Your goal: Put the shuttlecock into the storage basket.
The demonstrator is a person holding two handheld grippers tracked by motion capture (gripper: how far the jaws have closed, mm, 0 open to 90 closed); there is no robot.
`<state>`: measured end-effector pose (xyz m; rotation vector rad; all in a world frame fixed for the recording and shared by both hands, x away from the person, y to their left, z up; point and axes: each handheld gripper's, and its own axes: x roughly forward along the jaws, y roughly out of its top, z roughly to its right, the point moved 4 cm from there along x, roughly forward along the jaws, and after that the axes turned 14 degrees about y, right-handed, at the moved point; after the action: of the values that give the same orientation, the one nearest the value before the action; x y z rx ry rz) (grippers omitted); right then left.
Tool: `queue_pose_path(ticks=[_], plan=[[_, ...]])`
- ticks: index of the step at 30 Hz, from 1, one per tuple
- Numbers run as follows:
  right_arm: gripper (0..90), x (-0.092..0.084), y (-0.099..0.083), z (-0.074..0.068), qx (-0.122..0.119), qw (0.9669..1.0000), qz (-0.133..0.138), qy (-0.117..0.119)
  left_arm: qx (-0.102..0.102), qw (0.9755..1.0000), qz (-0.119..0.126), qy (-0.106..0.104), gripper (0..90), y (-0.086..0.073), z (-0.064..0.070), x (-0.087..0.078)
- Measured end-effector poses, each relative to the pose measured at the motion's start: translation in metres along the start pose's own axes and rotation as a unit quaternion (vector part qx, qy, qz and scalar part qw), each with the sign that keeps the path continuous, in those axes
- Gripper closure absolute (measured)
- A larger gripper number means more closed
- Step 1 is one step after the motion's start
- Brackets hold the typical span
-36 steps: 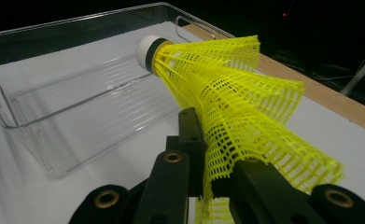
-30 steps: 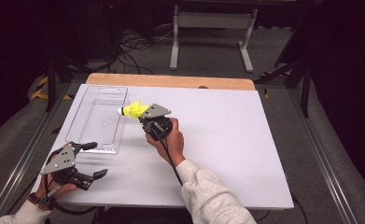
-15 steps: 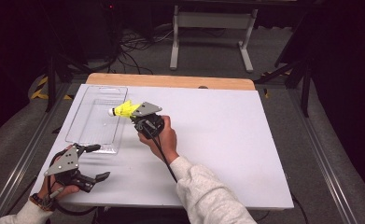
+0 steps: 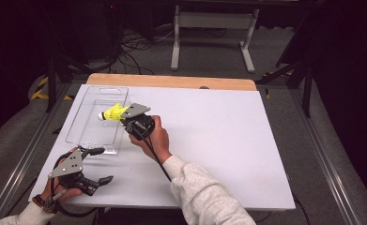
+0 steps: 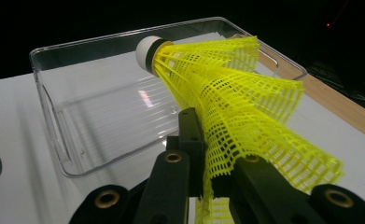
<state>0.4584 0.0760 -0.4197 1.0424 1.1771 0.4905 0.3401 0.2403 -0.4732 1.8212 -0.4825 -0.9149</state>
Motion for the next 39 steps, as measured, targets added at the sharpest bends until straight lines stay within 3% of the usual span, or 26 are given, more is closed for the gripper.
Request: queue_pose_path(ticks=[21, 39], plan=[[87.6, 0.029, 0.018, -0.021, -0.036, 0.998, -0.033, 0.041, 0.004, 0.9999, -0.004, -0.01, 5.5, -0.002, 0.003, 0.002], [87.8, 0.053, 0.024, -0.027, -0.038, 0.9951, -0.056, 0.072, 0.007, 0.9998, -0.006, -0.016, 5.8, -0.003, 0.005, 0.001]])
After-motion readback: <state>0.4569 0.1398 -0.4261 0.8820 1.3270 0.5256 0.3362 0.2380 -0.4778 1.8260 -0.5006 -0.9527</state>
